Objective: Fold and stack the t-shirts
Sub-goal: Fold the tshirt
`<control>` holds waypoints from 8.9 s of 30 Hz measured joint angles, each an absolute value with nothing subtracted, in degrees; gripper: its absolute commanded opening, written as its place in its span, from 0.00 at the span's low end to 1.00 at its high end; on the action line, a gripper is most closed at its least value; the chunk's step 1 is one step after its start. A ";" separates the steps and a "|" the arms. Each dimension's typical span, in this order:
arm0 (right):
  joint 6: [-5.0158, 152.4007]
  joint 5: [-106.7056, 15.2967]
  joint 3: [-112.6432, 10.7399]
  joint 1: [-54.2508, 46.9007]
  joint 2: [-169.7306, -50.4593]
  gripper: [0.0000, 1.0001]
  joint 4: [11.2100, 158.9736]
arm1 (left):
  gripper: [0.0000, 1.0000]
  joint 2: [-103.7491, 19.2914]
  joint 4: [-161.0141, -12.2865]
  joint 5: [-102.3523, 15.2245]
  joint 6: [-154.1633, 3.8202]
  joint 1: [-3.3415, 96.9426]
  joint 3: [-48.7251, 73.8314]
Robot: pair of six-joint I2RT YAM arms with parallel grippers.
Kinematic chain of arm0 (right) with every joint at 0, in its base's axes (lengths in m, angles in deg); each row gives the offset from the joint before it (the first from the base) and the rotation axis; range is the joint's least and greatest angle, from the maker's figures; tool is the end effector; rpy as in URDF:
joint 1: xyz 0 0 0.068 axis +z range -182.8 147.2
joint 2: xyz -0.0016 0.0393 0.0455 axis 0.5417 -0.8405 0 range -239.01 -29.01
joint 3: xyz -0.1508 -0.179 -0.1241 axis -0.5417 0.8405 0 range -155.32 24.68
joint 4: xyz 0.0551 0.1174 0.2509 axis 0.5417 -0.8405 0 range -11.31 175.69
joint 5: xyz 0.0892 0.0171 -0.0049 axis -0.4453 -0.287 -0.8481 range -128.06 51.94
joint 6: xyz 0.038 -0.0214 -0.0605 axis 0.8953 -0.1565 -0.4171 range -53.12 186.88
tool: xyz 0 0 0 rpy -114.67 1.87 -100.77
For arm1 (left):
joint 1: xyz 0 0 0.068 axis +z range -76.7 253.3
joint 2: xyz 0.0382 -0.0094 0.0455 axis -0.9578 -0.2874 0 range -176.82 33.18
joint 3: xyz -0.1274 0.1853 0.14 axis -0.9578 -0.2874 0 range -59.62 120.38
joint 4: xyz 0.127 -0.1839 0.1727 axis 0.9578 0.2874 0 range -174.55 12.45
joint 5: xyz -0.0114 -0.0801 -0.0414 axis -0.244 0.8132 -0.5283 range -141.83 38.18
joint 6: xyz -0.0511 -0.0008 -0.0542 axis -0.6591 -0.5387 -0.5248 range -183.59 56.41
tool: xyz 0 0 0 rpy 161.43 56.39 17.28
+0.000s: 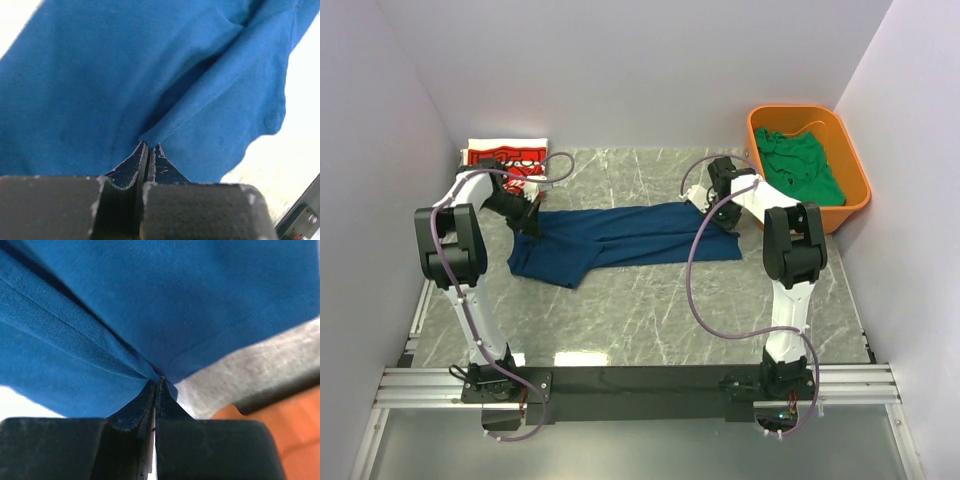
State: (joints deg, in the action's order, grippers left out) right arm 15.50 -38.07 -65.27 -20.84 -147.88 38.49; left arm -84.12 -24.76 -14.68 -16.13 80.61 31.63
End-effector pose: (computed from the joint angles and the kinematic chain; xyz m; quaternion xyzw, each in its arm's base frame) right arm 0.4296 0.0911 0.1282 -0.5212 0.8448 -0.0407 0.1138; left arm 0.4143 0.0150 0.1538 0.3360 0.8857 -0.2669 0.1770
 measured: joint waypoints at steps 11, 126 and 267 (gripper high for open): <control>16.68 -36.81 -66.14 -20.81 -148.93 0.00 39.16 | 0.01 -86.19 -28.60 -14.68 -22.51 80.70 35.95; 8.68 -51.19 -52.83 31.01 -140.06 0.51 75.45 | 0.62 -47.86 -39.23 -6.40 -40.48 97.38 10.77; 54.12 -69.68 -80.44 7.73 -154.94 0.37 51.65 | 0.38 -56.51 -37.85 -11.23 15.76 78.86 -1.18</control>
State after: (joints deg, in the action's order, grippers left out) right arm 54.12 -69.68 -80.44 7.73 -154.94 51.65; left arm -56.51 -37.85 -11.23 15.76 78.86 -1.18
